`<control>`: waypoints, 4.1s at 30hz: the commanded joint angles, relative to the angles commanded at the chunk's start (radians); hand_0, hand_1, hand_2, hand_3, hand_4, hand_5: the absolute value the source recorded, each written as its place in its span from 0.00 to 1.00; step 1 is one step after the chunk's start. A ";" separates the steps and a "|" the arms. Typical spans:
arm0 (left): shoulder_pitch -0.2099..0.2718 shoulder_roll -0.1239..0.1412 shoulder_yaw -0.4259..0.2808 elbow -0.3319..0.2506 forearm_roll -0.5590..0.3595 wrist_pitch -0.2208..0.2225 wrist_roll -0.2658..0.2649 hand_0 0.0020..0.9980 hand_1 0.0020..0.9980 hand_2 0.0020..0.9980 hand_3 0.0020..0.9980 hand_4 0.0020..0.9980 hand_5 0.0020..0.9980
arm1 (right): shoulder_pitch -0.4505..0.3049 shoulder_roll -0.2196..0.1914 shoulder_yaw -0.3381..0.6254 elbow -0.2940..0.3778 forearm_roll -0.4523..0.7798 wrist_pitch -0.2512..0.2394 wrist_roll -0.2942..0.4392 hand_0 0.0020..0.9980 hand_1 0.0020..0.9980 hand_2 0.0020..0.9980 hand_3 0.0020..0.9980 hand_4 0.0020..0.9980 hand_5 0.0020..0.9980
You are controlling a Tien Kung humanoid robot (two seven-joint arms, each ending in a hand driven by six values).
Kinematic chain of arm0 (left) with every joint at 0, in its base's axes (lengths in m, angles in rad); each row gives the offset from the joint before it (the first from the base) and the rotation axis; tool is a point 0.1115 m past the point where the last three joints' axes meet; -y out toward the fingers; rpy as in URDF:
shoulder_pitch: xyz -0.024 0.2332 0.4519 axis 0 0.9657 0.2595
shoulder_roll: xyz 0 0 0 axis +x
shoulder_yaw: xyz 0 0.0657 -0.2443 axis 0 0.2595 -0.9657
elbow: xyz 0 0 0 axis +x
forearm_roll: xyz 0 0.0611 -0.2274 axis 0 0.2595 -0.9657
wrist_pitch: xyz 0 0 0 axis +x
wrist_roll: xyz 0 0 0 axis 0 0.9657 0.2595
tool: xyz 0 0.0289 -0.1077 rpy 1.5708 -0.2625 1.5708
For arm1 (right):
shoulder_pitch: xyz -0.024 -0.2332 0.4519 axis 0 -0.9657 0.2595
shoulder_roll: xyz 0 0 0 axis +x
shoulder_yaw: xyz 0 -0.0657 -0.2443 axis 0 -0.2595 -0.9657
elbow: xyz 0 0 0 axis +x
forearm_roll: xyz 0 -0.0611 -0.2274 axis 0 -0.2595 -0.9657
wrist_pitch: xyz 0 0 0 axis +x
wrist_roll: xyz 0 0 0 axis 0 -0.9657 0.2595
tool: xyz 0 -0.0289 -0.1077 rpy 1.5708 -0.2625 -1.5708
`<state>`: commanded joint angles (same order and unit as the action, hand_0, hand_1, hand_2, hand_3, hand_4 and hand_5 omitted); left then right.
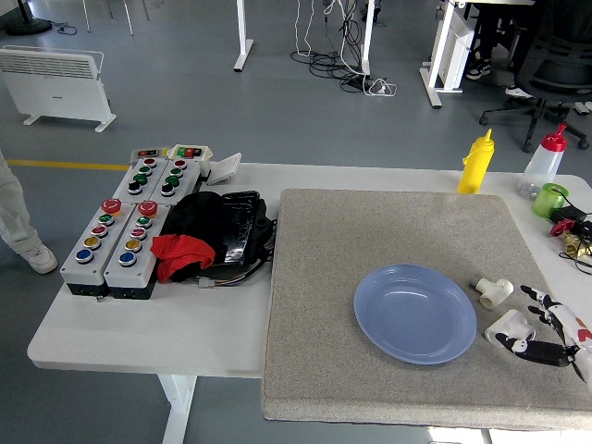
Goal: Pick pipe place plate twice
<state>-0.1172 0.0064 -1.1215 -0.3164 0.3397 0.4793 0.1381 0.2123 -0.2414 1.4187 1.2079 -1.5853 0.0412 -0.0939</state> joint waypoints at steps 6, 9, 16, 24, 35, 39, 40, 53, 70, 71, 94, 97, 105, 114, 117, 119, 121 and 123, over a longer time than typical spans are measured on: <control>-0.001 0.000 0.000 0.000 0.002 0.000 0.001 0.62 0.62 0.61 0.68 0.46 1.00 | 0.004 0.002 -0.014 -0.011 -0.004 -0.013 0.004 0.97 0.93 1.00 0.96 0.87 0.37; -0.003 0.001 -0.001 0.001 0.005 0.001 0.002 0.62 0.62 0.61 0.68 0.46 1.00 | 0.010 0.003 -0.024 -0.023 -0.013 -0.024 0.009 0.89 0.87 0.99 0.95 0.87 0.35; -0.004 0.001 -0.001 0.001 0.005 0.002 0.003 0.62 0.62 0.61 0.68 0.46 1.00 | 0.016 0.005 -0.038 -0.045 -0.055 -0.063 0.039 0.74 0.79 0.95 0.91 0.87 0.33; -0.006 0.001 -0.002 0.001 0.008 0.001 0.003 0.62 0.62 0.61 0.68 0.46 1.00 | 0.021 0.005 -0.050 -0.064 -0.091 -0.087 0.066 0.56 0.67 0.86 0.85 0.84 0.29; -0.009 0.002 -0.001 0.001 0.008 0.000 0.004 0.62 0.62 0.61 0.68 0.46 1.00 | 0.023 0.005 -0.056 -0.077 -0.124 -0.128 0.104 0.41 0.55 0.63 0.78 0.75 0.14; -0.008 0.002 -0.001 0.001 0.008 0.000 0.003 0.62 0.62 0.61 0.68 0.46 1.00 | 0.023 0.005 -0.056 -0.077 -0.118 -0.147 0.121 0.34 0.47 0.57 0.74 0.69 0.06; -0.007 0.002 -0.001 0.001 0.008 0.001 0.004 0.62 0.62 0.61 0.68 0.46 1.00 | 0.022 0.004 -0.055 -0.077 -0.115 -0.150 0.125 0.34 0.47 0.57 0.74 0.69 0.06; 0.001 0.002 -0.009 0.000 0.020 0.004 0.008 0.62 0.62 0.60 0.68 0.46 1.00 | 0.021 -0.025 -0.059 0.018 -0.119 -0.166 0.130 0.33 0.46 0.56 0.72 0.66 0.05; 0.010 0.001 -0.006 -0.002 0.019 0.008 0.014 0.62 0.62 0.60 0.68 0.46 1.00 | 0.250 -0.064 -0.317 -0.003 -0.114 -0.090 0.074 0.43 0.54 0.59 0.72 0.67 0.07; 0.009 0.001 -0.005 -0.002 0.017 0.008 0.013 0.62 0.62 0.60 0.68 0.46 1.00 | 0.269 -0.062 -0.337 -0.016 -0.115 -0.084 0.070 0.43 0.54 0.59 0.72 0.67 0.07; -0.006 0.003 0.015 -0.001 -0.019 0.013 -0.001 0.62 0.62 0.60 0.68 0.45 1.00 | 0.474 0.001 -0.595 -0.233 -0.161 -0.052 0.051 0.87 0.82 0.90 0.91 0.72 0.15; -0.006 0.002 0.014 -0.001 -0.020 0.014 0.000 0.62 0.62 0.60 0.68 0.45 1.00 | 0.473 0.001 -0.589 -0.236 -0.162 -0.062 0.059 0.87 0.82 0.90 0.91 0.72 0.15; -0.005 0.000 0.009 -0.001 -0.017 0.015 0.005 0.62 0.62 0.60 0.68 0.45 1.00 | 0.462 -0.005 -0.563 -0.236 -0.143 -0.074 0.064 0.97 0.90 1.00 1.00 0.80 0.22; -0.008 -0.001 -0.002 -0.002 0.011 0.009 0.030 0.62 0.59 0.60 0.69 0.46 1.00 | 0.442 -0.037 -0.439 -0.195 -0.141 -0.069 0.062 0.97 0.90 1.00 1.00 0.77 0.20; -0.008 -0.001 -0.004 -0.002 0.017 0.011 0.035 0.61 0.53 0.61 0.69 0.46 1.00 | 0.441 -0.055 -0.400 -0.197 -0.143 -0.060 0.052 0.96 0.89 0.99 0.95 0.76 0.22; -0.007 -0.002 -0.006 -0.002 0.024 0.013 0.040 0.61 0.53 0.61 0.69 0.46 1.00 | 0.439 -0.066 -0.379 -0.206 -0.143 -0.054 0.045 0.96 0.89 0.99 0.95 0.76 0.22; -0.005 -0.002 -0.009 -0.003 0.032 0.016 0.045 0.61 0.53 0.61 0.69 0.46 1.00 | 0.437 -0.071 -0.367 -0.219 -0.144 -0.052 0.044 0.96 0.89 0.99 0.95 0.76 0.22; -0.004 -0.002 -0.013 -0.004 0.044 0.015 0.055 0.59 0.48 0.60 0.69 0.46 1.00 | 0.434 -0.075 -0.360 -0.232 -0.148 -0.050 0.042 0.95 0.88 0.97 0.94 0.78 0.25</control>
<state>-0.1213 0.0039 -1.1343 -0.3201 0.3832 0.4939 0.1929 0.6466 -0.3161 1.0591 0.9754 -1.7336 -0.0085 -0.0521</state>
